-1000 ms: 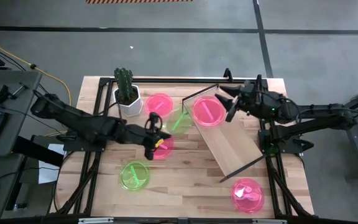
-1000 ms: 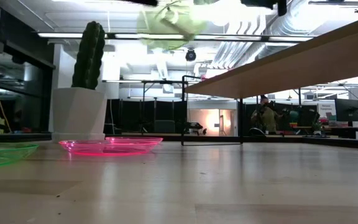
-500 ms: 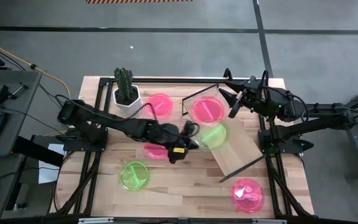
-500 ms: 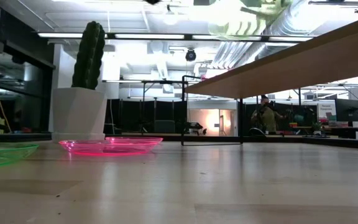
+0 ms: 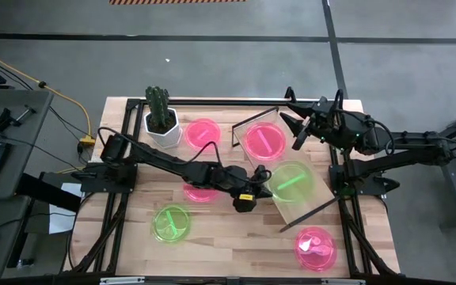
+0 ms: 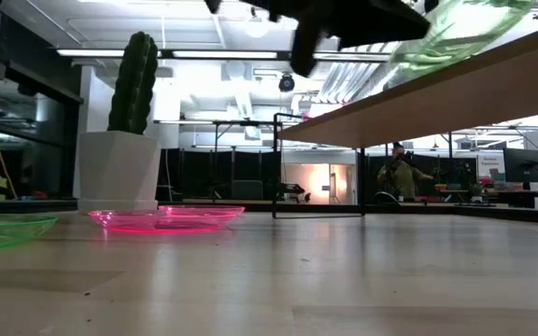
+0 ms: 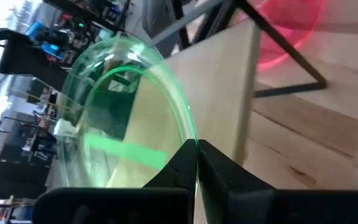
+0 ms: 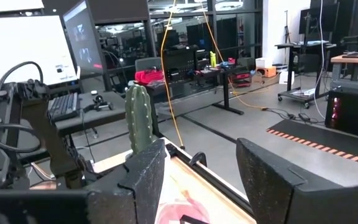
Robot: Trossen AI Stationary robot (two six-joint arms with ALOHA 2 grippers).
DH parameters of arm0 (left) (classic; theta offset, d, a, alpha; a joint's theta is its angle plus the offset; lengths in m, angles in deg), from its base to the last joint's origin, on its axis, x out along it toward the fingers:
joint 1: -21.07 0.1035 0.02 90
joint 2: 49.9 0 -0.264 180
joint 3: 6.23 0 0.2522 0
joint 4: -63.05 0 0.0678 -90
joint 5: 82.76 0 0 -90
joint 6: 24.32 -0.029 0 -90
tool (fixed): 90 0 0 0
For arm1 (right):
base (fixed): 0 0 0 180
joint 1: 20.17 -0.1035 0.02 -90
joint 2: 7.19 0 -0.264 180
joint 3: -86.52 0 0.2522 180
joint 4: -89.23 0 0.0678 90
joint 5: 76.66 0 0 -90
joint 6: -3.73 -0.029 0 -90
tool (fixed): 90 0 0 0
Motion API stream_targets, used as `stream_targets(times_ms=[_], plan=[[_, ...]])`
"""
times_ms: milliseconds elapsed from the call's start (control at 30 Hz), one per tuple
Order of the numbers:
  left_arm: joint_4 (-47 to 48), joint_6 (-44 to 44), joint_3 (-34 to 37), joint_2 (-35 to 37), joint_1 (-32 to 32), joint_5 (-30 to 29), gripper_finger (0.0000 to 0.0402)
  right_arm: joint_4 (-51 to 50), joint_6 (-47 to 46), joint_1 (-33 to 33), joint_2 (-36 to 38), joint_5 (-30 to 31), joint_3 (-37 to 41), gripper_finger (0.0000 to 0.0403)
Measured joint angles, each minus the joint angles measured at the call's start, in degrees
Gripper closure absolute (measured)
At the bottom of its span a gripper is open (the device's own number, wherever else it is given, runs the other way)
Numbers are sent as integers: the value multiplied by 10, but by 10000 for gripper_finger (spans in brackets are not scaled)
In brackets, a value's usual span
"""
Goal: Place and stack plates onto a shelf
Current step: Put the green plate on the shelf, then stack the pink plate on top of the other pink plate on the shelf
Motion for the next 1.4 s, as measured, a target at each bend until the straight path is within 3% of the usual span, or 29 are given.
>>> stream_targets(times_ms=[567,900,1067,1167,1233,1300,1400], plan=[[-20,11,0,-39,14,12,397,1,-1,0,0,0,0,218],[-39,11,0,-40,14,-3,326,1,-2,0,0,0,0,218],[-32,10,1,-30,8,-88,294,1,-2,0,0,0,0,218],[30,19,1,-5,4,-162,286,0,-4,0,0,0,0,218],[105,68,1,17,6,-179,285,-5,-9,0,0,0,0,218],[207,148,1,49,15,-159,284,-14,-10,0,0,0,0,218],[308,285,21,106,42,-66,284,-29,-10,0,0,0,0,218]])
